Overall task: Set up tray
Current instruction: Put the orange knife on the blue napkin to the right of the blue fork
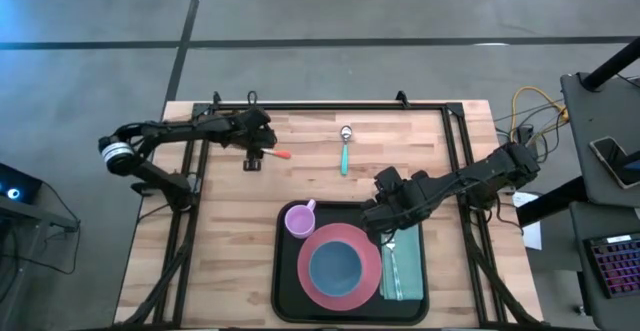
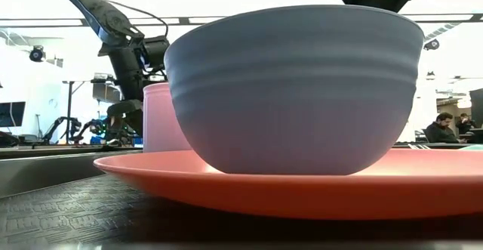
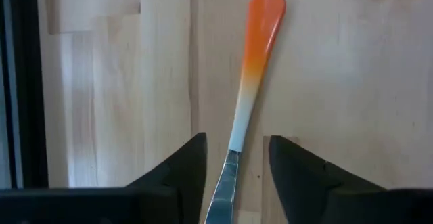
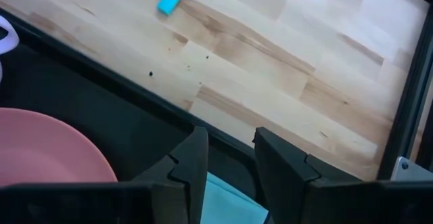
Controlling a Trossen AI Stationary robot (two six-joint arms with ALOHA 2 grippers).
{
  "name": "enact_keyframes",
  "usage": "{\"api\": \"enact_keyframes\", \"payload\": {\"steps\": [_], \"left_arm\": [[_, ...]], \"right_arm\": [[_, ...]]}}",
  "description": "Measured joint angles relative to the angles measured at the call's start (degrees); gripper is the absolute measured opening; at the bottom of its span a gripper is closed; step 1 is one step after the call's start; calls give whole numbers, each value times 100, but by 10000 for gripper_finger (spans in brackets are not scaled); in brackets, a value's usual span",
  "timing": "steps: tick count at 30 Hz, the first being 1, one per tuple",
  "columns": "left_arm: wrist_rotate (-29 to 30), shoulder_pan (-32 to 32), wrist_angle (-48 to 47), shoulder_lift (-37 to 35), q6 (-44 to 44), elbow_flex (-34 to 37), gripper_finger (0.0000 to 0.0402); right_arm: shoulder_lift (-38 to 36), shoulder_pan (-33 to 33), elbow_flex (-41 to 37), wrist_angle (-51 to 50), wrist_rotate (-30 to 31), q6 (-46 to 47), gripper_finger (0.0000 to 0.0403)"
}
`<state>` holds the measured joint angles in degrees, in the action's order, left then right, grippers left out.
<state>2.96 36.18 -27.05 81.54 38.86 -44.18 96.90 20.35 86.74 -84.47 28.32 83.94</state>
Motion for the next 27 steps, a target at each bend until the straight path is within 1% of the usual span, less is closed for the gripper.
{"api": "enact_keyframes", "payload": {"steps": [2,5,12,15,17,21,24,27], "left_arm": [[-18,27,25,51,38,0,158],[-35,31,42,141,404,0,176],[-35,155,369,589,504,0,181],[-23,182,351,831,508,-42,178],[-43,184,374,961,505,-110,174],[-72,215,127,1208,501,-376,160],[-138,217,-106,1351,501,-571,137],[-187,213,-180,1411,499,-579,104]], "right_arm": [[0,-1,-28,1,10,-13,109],[0,-1,-100,0,15,-13,109],[0,-1,-221,22,13,-15,109],[0,-1,-223,30,13,-15,109],[-2,-1,-225,31,13,-15,109],[-4,-1,-225,46,11,-15,109],[-7,-1,-227,51,11,-13,109],[-7,-1,-232,66,11,-13,109]]}}
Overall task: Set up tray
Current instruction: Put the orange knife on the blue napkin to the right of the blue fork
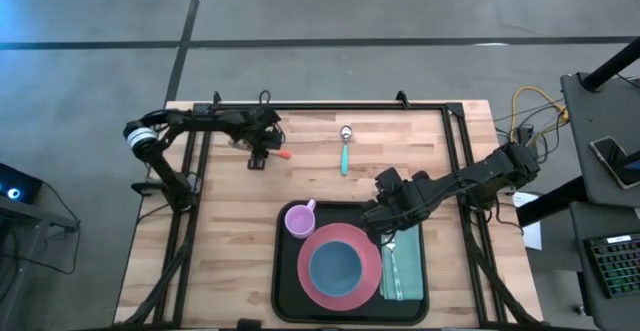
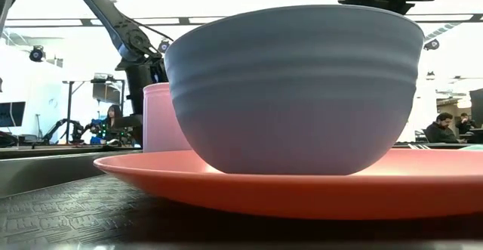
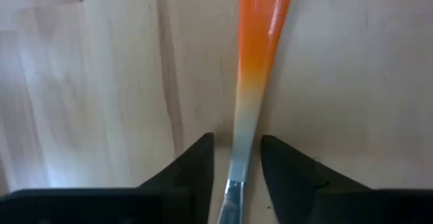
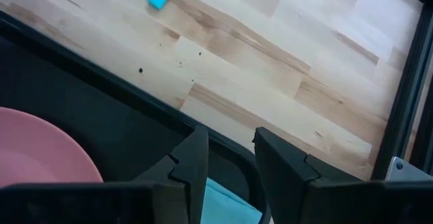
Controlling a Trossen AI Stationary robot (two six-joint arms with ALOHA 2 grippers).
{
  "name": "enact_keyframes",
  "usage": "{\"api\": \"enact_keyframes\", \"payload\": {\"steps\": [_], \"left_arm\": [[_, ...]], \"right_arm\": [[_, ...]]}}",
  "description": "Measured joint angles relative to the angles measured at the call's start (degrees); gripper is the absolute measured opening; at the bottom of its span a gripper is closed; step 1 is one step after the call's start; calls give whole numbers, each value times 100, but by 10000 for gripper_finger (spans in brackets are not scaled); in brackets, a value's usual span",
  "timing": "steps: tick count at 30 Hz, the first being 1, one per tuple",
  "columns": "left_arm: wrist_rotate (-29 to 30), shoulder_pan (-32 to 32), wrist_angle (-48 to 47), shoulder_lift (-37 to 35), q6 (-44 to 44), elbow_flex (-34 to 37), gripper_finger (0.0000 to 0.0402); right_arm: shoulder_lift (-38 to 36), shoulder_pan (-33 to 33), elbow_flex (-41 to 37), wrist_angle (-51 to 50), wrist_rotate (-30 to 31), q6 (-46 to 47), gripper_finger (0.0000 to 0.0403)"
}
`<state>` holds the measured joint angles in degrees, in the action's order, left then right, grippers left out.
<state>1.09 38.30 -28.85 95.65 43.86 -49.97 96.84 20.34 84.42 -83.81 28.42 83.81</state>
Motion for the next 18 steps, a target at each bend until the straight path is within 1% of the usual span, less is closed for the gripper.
{"api": "enact_keyframes", "payload": {"steps": [4,8,10,13,18], "left_arm": [[-34,-2,4,47,0,212,58],[30,0,33,40,7,441,26],[53,-2,122,-9,-45,502,20],[53,-2,210,-54,-348,503,22],[45,-15,90,-54,-424,485,18]], "right_arm": [[-2,2,-13,8,0,0,109],[-2,2,-32,22,2,0,109],[-2,2,-34,22,2,0,109],[-4,2,-34,24,4,-1,107],[-4,2,-37,37,7,-2,99]]}}
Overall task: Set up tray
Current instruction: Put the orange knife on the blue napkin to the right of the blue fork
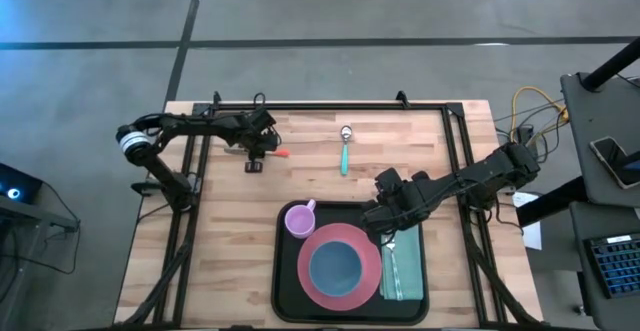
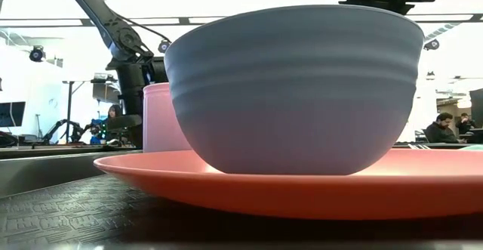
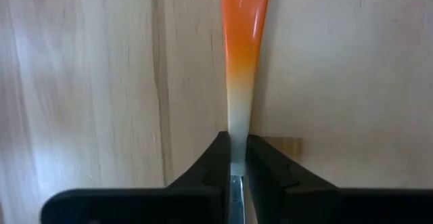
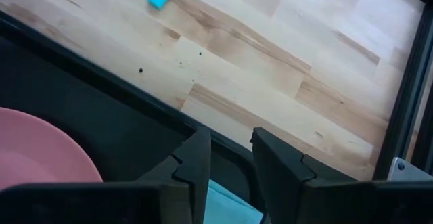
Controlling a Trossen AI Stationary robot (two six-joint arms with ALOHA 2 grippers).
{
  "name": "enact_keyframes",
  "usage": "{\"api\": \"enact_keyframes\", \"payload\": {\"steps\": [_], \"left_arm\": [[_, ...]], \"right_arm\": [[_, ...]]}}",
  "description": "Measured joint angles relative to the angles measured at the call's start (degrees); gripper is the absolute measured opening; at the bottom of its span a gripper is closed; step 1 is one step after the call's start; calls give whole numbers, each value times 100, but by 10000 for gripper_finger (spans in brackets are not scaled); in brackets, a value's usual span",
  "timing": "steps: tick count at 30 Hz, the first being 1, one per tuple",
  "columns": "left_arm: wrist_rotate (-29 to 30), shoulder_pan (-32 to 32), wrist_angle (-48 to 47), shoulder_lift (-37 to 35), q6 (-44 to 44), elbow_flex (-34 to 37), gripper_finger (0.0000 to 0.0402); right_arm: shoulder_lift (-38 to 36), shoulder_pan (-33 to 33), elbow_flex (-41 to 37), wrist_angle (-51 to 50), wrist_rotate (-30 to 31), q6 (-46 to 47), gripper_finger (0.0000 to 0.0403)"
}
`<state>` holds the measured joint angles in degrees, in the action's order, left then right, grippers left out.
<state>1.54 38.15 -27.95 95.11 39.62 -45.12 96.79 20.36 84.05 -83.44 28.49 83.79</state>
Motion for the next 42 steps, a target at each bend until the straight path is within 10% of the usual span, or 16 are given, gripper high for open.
{"api": "enact_keyframes", "payload": {"steps": [12,21,42], "left_arm": [[-202,-29,-303,-691,-644,-246,8],[-193,-199,-515,-964,-748,-337,7],[348,-1841,-50,-3200,-2270,-354,6]], "right_arm": [[-142,-154,-2,482,586,438,62],[-205,-901,-2,2583,440,-1384,57],[-412,-3146,-660,6524,-3050,-2691,56]]}}
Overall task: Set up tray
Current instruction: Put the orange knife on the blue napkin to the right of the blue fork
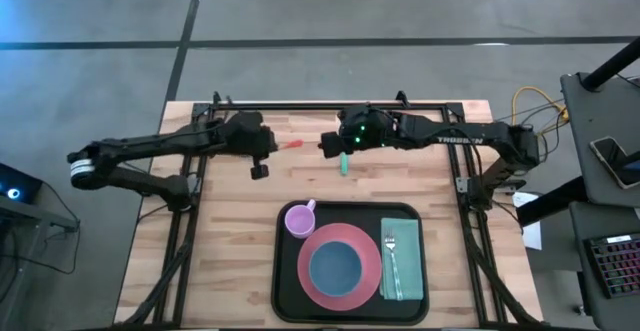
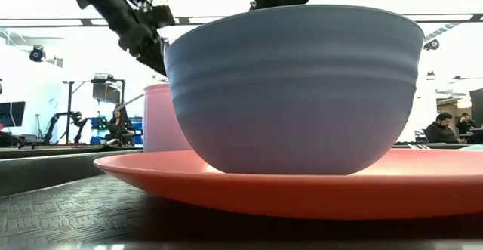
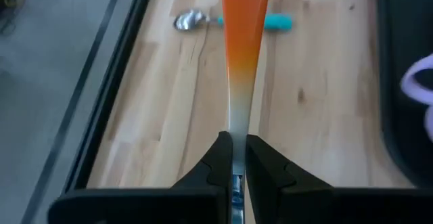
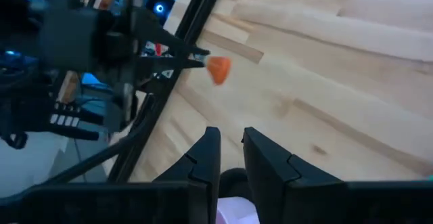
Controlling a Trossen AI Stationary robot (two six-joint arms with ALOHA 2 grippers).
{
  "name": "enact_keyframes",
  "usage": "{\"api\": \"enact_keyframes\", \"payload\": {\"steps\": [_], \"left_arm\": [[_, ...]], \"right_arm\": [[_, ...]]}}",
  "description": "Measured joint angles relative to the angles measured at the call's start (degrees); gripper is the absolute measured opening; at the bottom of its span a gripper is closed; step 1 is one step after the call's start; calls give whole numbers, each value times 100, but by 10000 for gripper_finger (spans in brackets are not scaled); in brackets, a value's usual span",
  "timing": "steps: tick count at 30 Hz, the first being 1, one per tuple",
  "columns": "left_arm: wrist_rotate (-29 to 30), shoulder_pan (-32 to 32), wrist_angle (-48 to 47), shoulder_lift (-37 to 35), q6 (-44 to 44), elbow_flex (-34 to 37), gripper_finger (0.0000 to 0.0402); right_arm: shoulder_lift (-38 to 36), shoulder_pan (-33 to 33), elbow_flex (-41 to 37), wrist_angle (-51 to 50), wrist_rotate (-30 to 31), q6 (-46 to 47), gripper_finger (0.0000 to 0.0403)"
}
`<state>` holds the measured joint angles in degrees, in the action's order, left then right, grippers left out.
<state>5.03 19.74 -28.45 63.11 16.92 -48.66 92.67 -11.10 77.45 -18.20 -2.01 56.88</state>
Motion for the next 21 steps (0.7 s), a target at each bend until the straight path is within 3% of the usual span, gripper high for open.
{"api": "enact_keyframes", "payload": {"steps": [4,9,16,21], "left_arm": [[306,-309,-14,-61,-12,-2,6],[508,-771,228,57,286,-2,6],[1124,-1408,252,127,1162,-2,6],[1352,-1632,475,127,1725,-2,6]], "right_arm": [[10,-16,-12,54,-39,123,66],[10,-6,-13,49,-135,266,113],[19,-113,-68,-1,-992,312,189],[55,-137,-157,1,-1621,302,212]]}}
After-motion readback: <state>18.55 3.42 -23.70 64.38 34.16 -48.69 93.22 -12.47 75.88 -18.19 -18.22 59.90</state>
